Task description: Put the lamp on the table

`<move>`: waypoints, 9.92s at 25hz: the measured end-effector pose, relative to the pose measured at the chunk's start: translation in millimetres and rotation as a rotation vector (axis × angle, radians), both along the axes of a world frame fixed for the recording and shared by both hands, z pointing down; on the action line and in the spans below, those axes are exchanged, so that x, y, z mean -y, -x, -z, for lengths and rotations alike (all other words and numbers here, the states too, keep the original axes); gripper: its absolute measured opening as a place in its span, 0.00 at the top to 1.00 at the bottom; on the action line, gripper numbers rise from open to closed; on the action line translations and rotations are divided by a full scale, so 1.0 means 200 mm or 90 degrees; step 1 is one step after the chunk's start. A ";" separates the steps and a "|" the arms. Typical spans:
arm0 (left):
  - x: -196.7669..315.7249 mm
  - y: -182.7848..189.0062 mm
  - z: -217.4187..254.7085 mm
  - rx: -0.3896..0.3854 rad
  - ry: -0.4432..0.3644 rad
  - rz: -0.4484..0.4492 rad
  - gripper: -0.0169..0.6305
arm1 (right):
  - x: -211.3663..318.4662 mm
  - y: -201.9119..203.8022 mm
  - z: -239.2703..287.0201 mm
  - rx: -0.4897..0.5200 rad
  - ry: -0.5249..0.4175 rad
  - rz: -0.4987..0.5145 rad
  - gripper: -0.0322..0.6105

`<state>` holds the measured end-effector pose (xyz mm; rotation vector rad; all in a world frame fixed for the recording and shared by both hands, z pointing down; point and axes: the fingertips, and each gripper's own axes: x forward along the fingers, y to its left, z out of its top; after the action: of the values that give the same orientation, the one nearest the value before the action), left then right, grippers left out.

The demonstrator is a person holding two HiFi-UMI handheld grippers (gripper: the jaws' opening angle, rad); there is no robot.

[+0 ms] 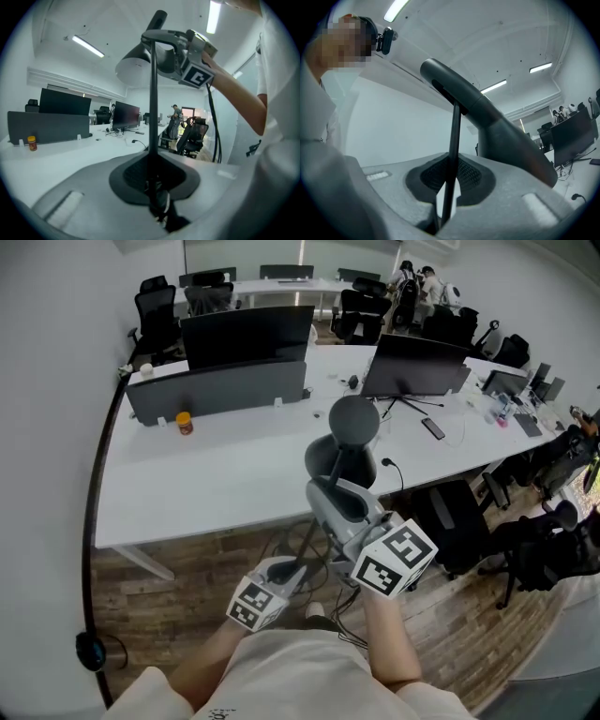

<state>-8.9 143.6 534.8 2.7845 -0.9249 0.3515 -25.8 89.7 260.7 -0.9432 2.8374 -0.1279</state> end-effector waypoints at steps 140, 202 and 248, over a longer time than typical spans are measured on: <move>3.07 0.57 -0.76 0.154 0.099 -0.151 0.91 | 3.15 0.34 -0.76 -0.046 0.078 -0.118 0.91; 3.49 1.19 -1.03 0.011 0.115 0.013 0.88 | 3.30 1.24 -0.96 -0.127 0.005 -0.198 0.91; 2.62 0.94 -0.21 0.027 0.032 0.318 0.98 | 2.38 0.37 -0.70 -0.064 0.040 0.072 0.95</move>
<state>-196.7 -379.4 576.9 2.3943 -1.5416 0.3458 -99.1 -386.9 400.6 -0.8221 2.9963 -0.1898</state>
